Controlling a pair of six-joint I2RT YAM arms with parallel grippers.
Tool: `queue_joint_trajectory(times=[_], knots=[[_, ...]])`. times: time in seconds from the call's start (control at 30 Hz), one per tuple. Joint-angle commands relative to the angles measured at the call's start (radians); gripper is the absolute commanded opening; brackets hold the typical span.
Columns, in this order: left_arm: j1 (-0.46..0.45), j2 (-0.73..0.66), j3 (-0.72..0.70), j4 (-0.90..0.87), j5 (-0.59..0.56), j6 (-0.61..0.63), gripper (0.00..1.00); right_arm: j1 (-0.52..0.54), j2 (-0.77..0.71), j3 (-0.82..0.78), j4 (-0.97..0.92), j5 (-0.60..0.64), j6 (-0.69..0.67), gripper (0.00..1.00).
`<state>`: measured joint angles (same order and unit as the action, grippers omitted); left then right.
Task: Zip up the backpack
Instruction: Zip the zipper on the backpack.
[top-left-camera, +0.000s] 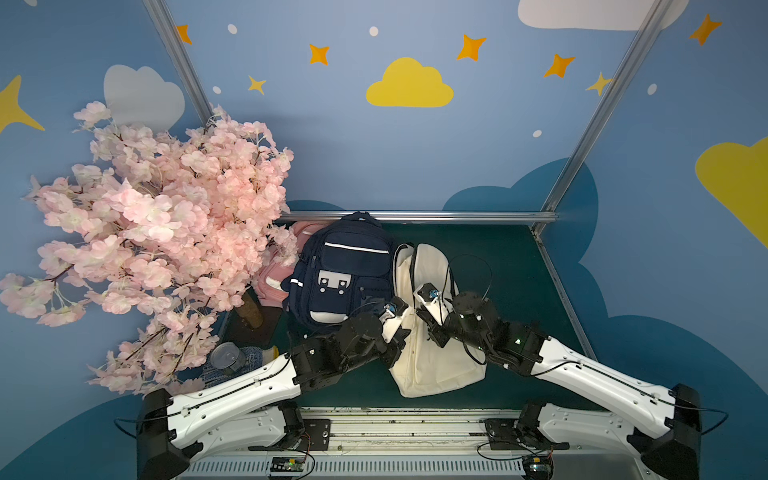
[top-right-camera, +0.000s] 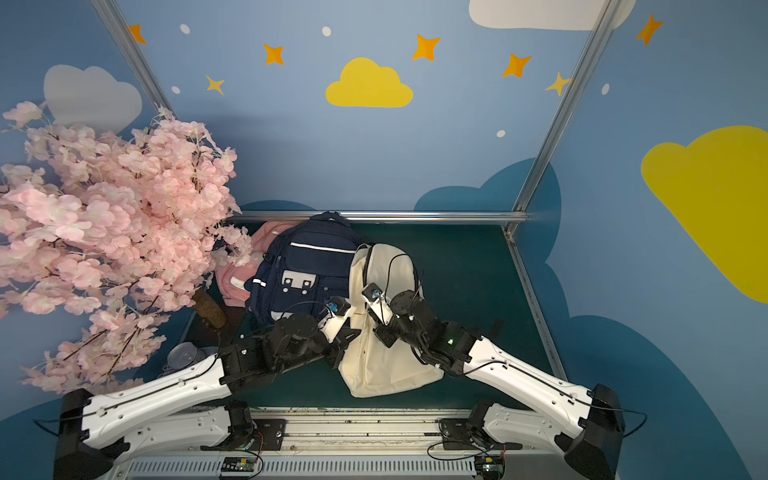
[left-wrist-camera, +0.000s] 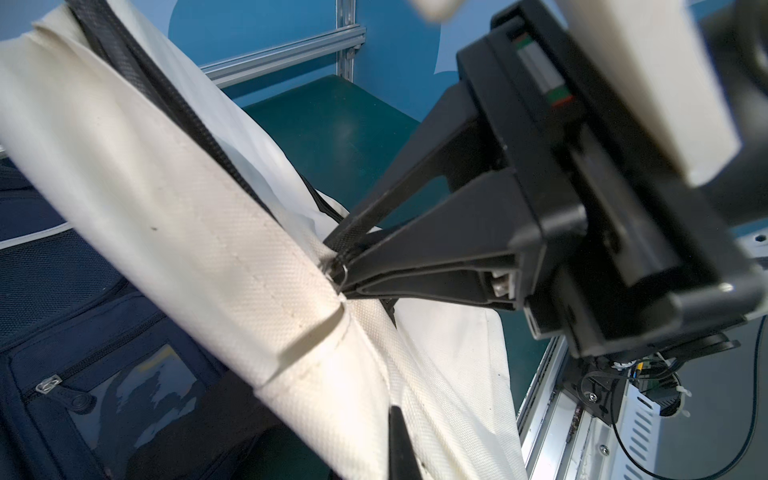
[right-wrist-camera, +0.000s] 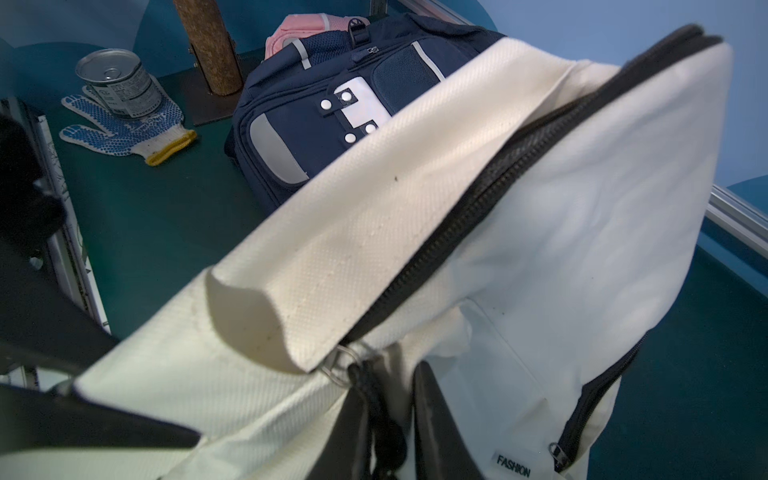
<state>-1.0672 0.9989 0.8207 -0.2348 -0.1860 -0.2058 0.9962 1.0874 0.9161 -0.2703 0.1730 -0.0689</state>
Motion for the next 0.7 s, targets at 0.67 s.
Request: queue_joint_trajectory(times=[0.67], knots=[[-0.002,-0.019,-0.035,0.027,0.064,0.019,0.03,-0.045,0.022,0.152,-0.068,0.073,0.044,0.00]])
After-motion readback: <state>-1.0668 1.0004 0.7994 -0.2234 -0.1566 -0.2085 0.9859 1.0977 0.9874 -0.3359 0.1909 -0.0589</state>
